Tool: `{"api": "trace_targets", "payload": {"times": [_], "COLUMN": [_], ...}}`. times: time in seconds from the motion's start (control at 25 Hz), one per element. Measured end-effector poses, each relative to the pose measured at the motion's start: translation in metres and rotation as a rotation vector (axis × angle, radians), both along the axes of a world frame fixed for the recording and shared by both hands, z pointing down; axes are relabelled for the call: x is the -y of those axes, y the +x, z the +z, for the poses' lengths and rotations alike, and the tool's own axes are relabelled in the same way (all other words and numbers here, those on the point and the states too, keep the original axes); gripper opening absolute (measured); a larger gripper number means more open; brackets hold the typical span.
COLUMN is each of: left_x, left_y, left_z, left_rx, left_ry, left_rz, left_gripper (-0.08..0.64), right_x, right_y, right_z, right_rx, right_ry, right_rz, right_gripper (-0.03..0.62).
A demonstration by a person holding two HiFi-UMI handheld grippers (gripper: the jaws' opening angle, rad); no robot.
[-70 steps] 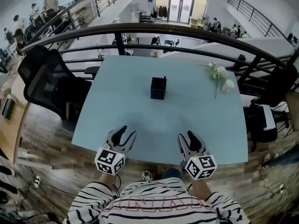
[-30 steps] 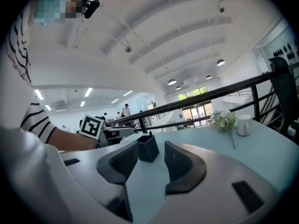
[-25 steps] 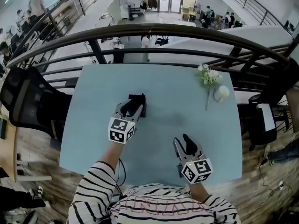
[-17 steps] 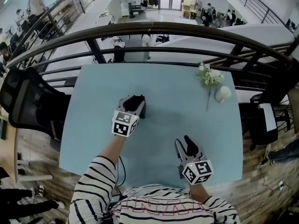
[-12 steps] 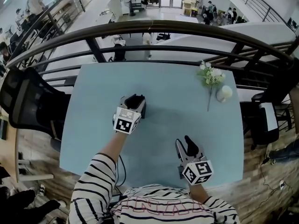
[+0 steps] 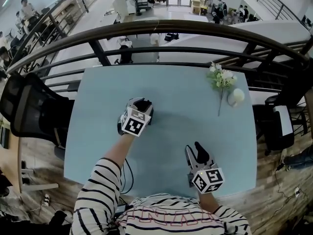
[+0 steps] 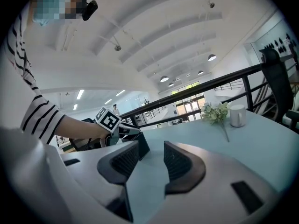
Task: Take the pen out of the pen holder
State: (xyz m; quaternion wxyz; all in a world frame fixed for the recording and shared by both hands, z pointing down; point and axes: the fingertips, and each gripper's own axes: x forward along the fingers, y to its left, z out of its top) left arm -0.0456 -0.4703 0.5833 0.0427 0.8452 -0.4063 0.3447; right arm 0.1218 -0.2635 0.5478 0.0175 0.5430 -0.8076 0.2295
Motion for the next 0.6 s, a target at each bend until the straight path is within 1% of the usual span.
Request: {"api": "trace_targets", "payload": {"times": [0.16,0.32,0.56,0.6], "left_x": [0.003,0.003,0.003,0.003], "left_y": [0.005,0.010,0.016,0.015], "left_z": [0.004,0.007,0.009,0.009], "left_rx": [0.044,0.062,0.044,0.039], "left_ry": [-0.026,-0.049,-0.068,-0.070], "left_rz": [0.018,0.035,0.040,0.037], "left_gripper": [0.156,0.151,0.094,0.061], "right_x": [-0.003,-0.004,-0.002,-0.002], "right_y": [0.004,0.010,0.014,0.014], "right_z": [0.003,0.004,0.003,0.003], "right_rx": [0.006,0.007,0.009,0.009], "right_ry": [-0.003,-0.007,-0.004,-0.003], "right_rz": [0.009,0.022,0.028,0.027], "right_gripper": [0.175,0.174,0.172,0.172]}}
